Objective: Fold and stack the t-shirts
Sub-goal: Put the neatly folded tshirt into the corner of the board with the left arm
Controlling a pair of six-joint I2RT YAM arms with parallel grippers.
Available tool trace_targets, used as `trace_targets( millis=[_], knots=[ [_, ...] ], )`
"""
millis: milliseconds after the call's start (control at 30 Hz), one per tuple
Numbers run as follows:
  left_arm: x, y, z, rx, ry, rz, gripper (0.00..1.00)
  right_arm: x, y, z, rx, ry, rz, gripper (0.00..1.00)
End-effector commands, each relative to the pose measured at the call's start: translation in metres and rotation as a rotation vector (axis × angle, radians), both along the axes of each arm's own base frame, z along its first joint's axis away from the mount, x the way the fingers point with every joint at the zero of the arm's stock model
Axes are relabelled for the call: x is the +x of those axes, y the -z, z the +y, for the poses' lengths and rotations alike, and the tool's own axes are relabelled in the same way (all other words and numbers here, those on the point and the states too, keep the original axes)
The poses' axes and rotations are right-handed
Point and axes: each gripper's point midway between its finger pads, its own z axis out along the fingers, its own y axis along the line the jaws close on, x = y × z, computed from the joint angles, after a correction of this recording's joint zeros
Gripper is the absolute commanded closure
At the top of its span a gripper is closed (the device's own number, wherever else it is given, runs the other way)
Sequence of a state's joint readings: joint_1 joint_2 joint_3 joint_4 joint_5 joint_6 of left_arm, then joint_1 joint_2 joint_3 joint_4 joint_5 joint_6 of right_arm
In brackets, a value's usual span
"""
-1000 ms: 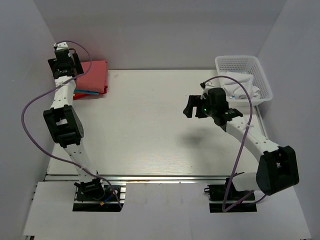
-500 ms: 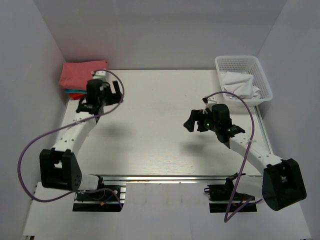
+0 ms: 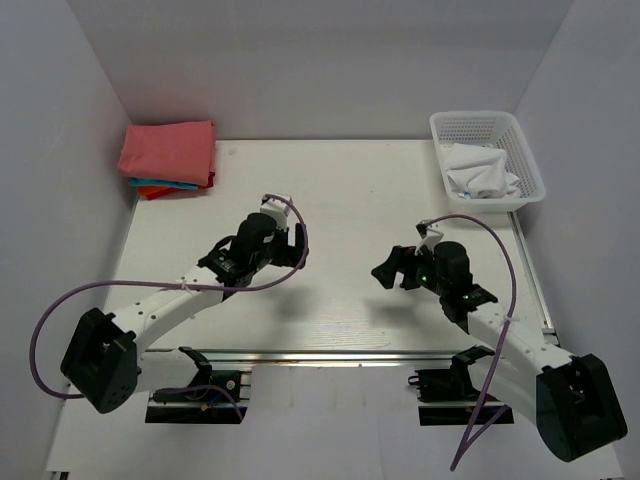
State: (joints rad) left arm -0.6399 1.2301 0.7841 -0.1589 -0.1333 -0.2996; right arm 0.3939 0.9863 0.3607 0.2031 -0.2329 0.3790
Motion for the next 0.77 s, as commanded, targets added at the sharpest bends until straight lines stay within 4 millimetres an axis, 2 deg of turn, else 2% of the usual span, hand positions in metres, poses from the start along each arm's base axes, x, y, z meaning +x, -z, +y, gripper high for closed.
trace_targets(
  millis=[0, 100, 200, 267, 467, 633, 733],
  knots=[
    [-0.006, -0.02, 0.005, -0.014, -0.049, -0.082, 0.0, 0.009, -0.018, -0.005, 0.036, 0.06, -0.09, 0.1],
    [-0.016, -0.038, -0.003, -0.071, 0.011, -0.151, 0.0, 0.008, -0.017, -0.01, 0.03, 0.078, -0.104, 0.1],
    [-0.022, -0.046, -0.003, -0.088, 0.023, -0.184, 0.0, 0.008, -0.016, -0.014, 0.033, 0.106, -0.106, 0.1],
    [-0.022, -0.04, 0.004, -0.06, 0.0, -0.169, 0.0, 0.009, -0.017, -0.013, 0.04, 0.111, -0.111, 0.1],
    [-0.029, -0.046, 0.004, -0.067, 0.028, -0.203, 0.0, 0.01, -0.02, -0.011, 0.052, 0.097, -0.121, 0.1],
    [-0.035, -0.041, 0.012, -0.053, 0.018, -0.215, 0.0, 0.011, -0.024, -0.009, 0.062, 0.086, -0.139, 0.1],
    [-0.034, -0.048, 0.017, -0.059, -0.004, -0.236, 0.0, 0.011, -0.029, -0.006, 0.067, 0.07, -0.168, 0.1]
  ],
)
